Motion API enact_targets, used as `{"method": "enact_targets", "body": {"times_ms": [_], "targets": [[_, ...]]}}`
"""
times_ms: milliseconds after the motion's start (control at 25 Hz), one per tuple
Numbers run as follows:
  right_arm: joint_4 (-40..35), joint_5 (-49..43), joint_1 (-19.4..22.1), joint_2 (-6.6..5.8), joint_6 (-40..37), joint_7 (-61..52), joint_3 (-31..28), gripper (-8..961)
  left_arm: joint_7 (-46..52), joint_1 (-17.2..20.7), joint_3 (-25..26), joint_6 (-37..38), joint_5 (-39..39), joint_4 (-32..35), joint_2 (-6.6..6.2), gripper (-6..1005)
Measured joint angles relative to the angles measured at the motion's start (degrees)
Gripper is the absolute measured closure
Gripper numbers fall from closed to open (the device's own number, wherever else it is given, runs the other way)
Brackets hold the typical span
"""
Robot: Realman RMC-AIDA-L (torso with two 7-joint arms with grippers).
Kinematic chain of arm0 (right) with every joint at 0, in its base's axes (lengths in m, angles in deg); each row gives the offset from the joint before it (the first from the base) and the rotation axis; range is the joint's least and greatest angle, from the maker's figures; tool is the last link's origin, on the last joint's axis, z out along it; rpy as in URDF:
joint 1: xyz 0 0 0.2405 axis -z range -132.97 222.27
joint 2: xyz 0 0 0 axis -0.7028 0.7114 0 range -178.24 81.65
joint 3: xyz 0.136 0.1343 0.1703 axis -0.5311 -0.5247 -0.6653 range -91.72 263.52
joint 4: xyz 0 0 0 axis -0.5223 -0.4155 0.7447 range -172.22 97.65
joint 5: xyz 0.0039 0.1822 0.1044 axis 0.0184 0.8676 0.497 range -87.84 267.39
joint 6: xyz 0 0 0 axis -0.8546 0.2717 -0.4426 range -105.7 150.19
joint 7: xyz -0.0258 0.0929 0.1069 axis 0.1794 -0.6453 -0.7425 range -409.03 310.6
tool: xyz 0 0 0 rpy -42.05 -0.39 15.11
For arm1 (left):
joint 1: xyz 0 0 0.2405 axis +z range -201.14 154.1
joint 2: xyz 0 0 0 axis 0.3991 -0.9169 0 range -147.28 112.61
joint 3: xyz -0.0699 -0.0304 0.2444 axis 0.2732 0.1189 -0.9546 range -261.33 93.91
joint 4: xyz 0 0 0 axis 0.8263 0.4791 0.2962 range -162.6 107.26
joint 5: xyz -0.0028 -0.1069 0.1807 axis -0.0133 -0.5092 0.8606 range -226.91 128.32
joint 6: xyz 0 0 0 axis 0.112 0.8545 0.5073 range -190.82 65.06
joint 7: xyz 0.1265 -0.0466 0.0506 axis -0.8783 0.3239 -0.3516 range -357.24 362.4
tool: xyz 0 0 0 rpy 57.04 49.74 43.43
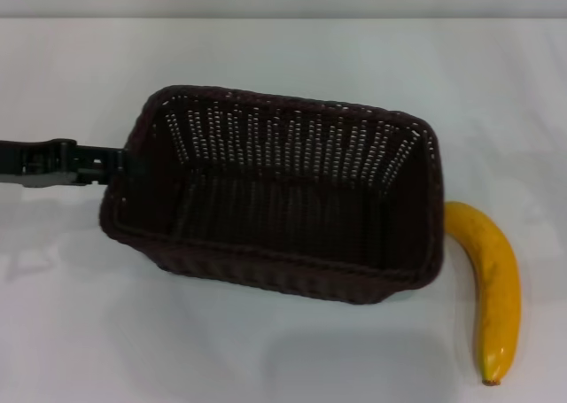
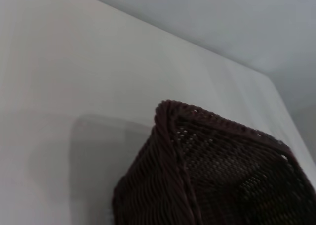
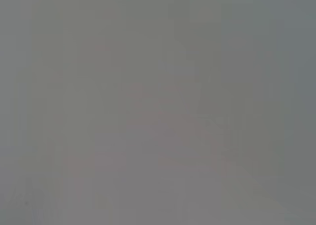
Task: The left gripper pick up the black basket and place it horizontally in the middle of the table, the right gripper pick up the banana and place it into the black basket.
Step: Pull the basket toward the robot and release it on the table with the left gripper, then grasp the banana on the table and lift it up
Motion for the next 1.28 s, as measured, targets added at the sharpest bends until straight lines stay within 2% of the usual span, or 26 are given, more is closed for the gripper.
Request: {"method": "enact_targets", "body": {"times_ms": [160, 400, 520, 720, 880, 920, 960, 1000, 1040, 1160, 1280], "targets": [[-0.3, 0.0, -0.3, 0.01, -0.1, 0.0, 0.2, 111, 0.1, -1.8, 0.0, 2.3, -0.1, -1.1, -0.21, 329], [-0.3, 0.0, -0.2, 0.01, -0.5, -0.1, 0.4, 111, -1.2, -5.1, -0.2, 4.8, -0.3, -7.9, -1.46, 329], [-0.1, 0.0, 0.4, -0.18, -0.6, -1.5, 0.4, 111, -1.8, -5.6, -0.1, 6.2, -0.3, -8.5, -2.0, 329], [0.4, -0.9, 2.0, -1.53, -1.2, -5.6, 0.5, 111, -3.4, -4.4, 1.5, 7.6, -0.9, -8.1, -4.29, 329], [0.5, -1.5, 3.0, -3.24, -1.2, -8.7, 0.5, 111, -6.1, -2.4, 6.3, 8.0, -1.0, -8.1, -6.17, 329], [0.5, -1.5, 3.0, -3.24, -1.2, -8.7, 0.5, 111, -7.3, -2.0, 7.8, 8.0, -1.1, -7.9, -6.43, 329], [0.6, -1.7, 3.2, -4.17, -1.2, -10.1, 0.5, 111, -8.3, -1.6, 9.1, 8.0, -1.1, -7.8, -6.58, 328], [1.6, -3.5, 3.7, -6.37, -1.3, -14.3, 0.5, 111, -9.6, -1.1, 10.6, 8.1, -1.4, -7.3, -6.59, 328], [1.7, -3.9, 3.7, -6.58, -1.3, -14.8, 0.5, 111, -10.9, -0.7, 11.8, 8.1, -1.7, -6.9, -6.59, 328], [6.3, -10.2, 5.1, -10.28, -2.4, -22.2, 0.3, 111, -15.9, 1.1, 15.3, 8.2, -4.0, -5.2, -6.22, 328], [14.4, -18.2, 7.4, -13.17, -5.6, -32.2, -0.3, 111, -21.6, 2.7, 19.4, 8.2, -6.7, -5.0, -5.4, 328]]}}
